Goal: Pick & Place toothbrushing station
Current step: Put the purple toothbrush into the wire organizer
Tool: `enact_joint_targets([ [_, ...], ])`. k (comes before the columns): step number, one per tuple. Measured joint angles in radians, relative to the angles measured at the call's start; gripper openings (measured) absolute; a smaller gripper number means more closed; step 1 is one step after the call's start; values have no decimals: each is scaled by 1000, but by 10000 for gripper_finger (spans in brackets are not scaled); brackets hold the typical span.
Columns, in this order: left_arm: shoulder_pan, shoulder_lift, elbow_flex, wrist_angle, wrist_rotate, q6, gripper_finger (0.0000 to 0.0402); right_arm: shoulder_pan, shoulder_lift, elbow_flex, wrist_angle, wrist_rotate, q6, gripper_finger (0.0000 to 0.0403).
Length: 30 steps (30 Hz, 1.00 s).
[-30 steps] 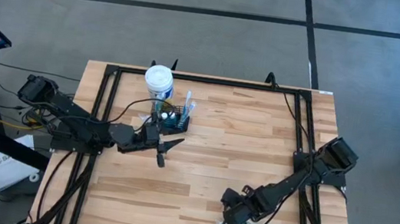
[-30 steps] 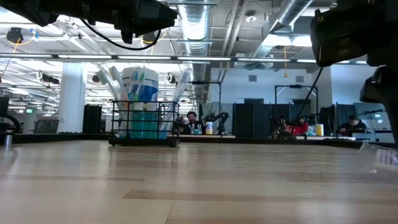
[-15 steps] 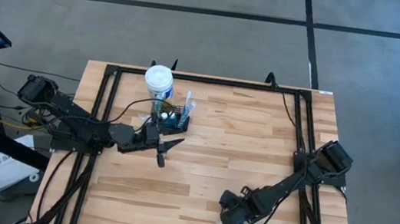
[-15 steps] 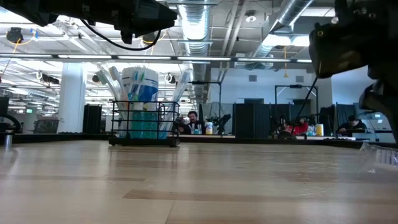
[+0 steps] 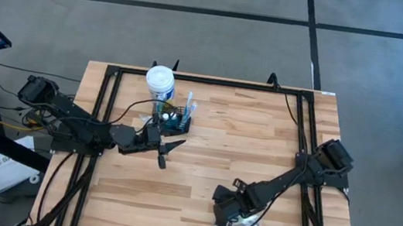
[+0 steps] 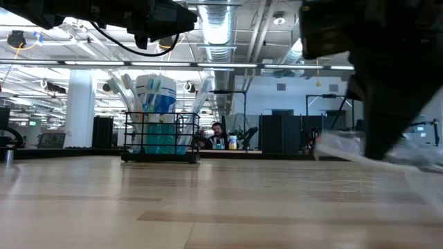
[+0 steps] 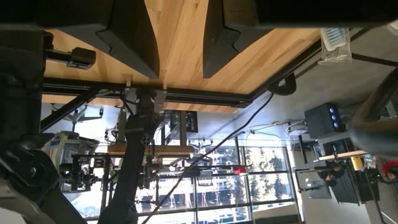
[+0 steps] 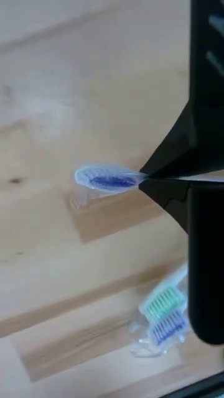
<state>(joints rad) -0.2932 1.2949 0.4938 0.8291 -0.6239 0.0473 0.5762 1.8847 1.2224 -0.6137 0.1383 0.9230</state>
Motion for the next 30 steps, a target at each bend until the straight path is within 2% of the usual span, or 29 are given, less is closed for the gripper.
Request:
enact_joint_targets([
  [6,0,0,0,0,0,0,117,-24,-1,48,-56,66,-57,0],
  [14,0,0,0,0,0,0,117,-14,-4,96,-120,236,-63,0],
  [24,0,0,0,0,0,0,117,-23,-106,97,-132,403,-102,0],
  [30,0,0,0,0,0,0,117,-22,-178,97,-131,567,-117,0],
])
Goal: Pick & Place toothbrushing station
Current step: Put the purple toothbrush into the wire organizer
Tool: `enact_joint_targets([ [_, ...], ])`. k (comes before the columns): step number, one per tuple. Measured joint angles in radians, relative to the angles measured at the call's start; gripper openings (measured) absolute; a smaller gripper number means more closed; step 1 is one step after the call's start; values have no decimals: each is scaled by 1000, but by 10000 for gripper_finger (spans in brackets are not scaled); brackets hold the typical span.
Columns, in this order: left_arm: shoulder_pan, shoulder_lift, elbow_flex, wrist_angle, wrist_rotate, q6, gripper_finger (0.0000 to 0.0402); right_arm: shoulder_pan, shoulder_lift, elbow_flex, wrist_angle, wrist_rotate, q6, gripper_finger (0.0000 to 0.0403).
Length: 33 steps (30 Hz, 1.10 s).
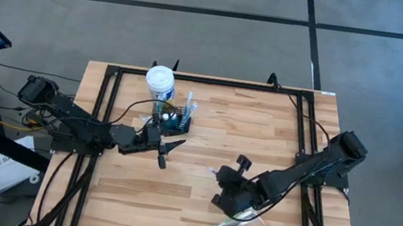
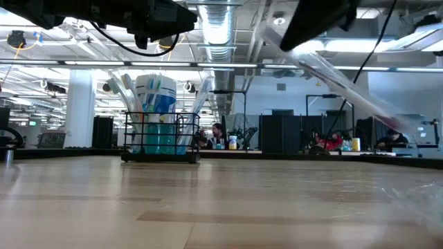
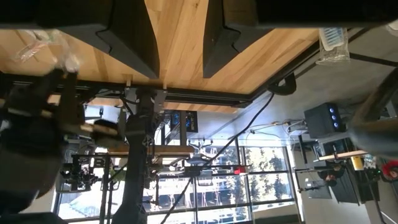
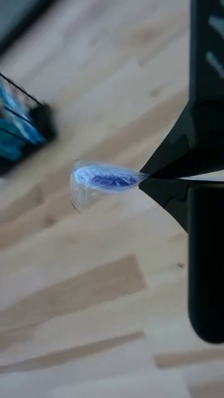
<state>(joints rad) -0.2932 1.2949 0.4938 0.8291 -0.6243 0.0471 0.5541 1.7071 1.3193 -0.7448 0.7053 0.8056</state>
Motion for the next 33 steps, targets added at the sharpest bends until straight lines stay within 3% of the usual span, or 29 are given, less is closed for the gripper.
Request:
enact_joint_targets([
  [10,0,0,0,0,0,-2,117,-19,-22,0,110,135,-136,0],
  [23,-1,0,0,0,0,-3,117,-119,-22,0,274,126,-341,0],
  [33,-6,0,0,1,4,-3,117,-220,-22,-6,459,17,-526,0],
])
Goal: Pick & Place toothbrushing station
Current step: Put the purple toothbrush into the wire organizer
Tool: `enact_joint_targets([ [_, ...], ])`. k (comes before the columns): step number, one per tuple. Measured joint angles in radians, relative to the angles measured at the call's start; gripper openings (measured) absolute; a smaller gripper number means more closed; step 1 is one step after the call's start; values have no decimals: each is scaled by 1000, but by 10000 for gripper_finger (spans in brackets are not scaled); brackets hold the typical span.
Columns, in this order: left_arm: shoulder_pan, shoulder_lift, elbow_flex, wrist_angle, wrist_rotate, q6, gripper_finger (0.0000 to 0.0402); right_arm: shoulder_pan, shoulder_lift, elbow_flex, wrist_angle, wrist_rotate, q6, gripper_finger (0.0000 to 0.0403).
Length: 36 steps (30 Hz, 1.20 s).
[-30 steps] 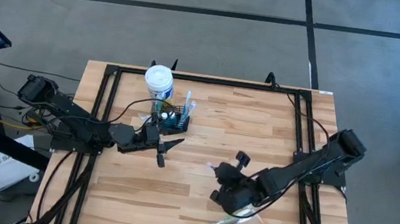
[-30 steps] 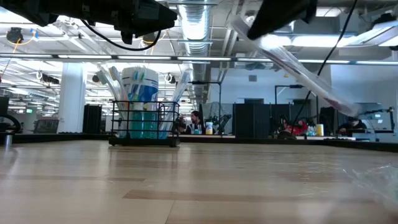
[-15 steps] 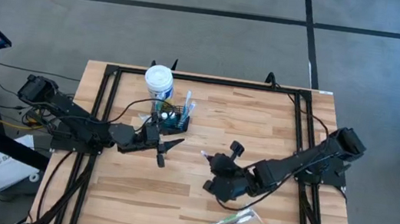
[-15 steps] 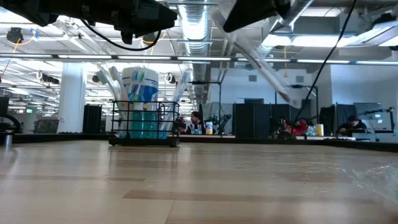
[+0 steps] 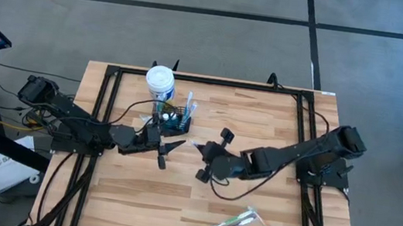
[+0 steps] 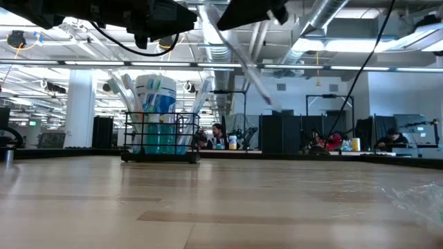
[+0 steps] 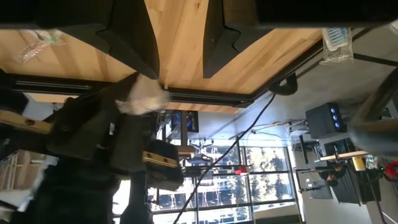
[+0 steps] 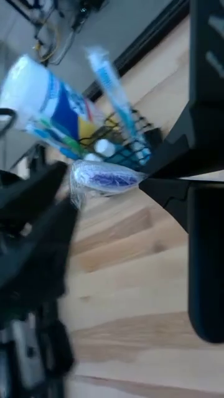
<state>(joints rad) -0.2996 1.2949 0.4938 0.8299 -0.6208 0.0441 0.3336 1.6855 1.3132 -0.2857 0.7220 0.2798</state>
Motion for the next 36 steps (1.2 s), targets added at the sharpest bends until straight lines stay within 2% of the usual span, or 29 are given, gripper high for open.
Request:
enact_joint_targets([
  [7,-16,0,0,8,12,1,117,-81,-66,-151,286,-119,-102,0],
  [10,-16,0,0,11,17,2,117,-114,-90,-229,461,-140,-149,0],
  [15,-16,0,0,37,17,3,117,-189,-95,-325,762,-267,-225,0],
  [22,-15,0,0,42,16,29,117,-268,-93,-343,848,-317,-239,0],
  [25,-15,0,0,49,16,30,117,-296,-87,-342,908,-389,-256,0],
  [36,-15,0,0,53,42,30,117,-407,78,-343,1232,-552,-246,0],
])
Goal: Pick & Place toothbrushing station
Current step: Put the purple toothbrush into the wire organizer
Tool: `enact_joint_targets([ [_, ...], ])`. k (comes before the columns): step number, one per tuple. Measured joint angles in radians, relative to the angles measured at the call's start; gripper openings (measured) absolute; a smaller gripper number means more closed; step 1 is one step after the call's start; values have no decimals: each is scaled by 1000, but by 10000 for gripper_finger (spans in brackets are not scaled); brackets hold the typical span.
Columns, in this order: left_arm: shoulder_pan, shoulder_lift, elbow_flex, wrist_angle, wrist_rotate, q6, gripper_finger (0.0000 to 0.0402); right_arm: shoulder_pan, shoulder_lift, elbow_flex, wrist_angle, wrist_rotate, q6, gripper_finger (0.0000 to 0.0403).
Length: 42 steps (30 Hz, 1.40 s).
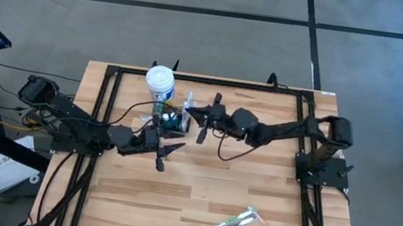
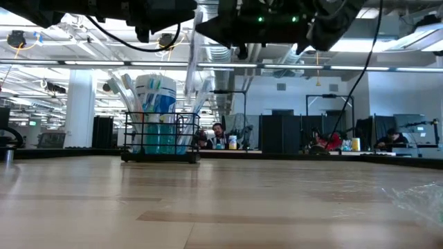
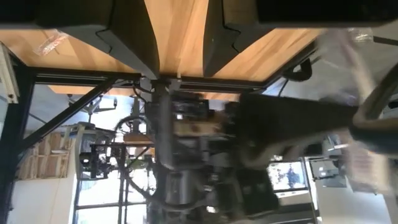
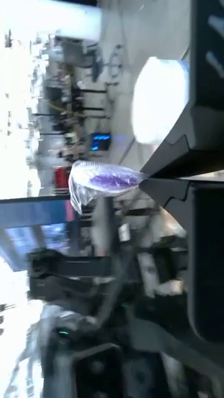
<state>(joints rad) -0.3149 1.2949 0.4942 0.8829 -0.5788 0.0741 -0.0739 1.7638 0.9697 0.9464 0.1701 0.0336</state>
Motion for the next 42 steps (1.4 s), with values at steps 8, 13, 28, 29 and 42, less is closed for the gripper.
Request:
enact_joint_targets([
  [8,0,0,0,1,7,0,117,-48,44,2,65,-30,23,0],
  [13,0,0,0,4,7,0,117,-62,43,3,66,-41,19,0],
  [28,0,0,0,17,7,0,117,-97,100,8,120,-69,19,0],
  [29,0,0,0,17,7,0,117,-99,115,17,133,-69,19,0],
  [42,0,0,0,16,7,0,117,-120,189,64,127,-118,31,0],
])
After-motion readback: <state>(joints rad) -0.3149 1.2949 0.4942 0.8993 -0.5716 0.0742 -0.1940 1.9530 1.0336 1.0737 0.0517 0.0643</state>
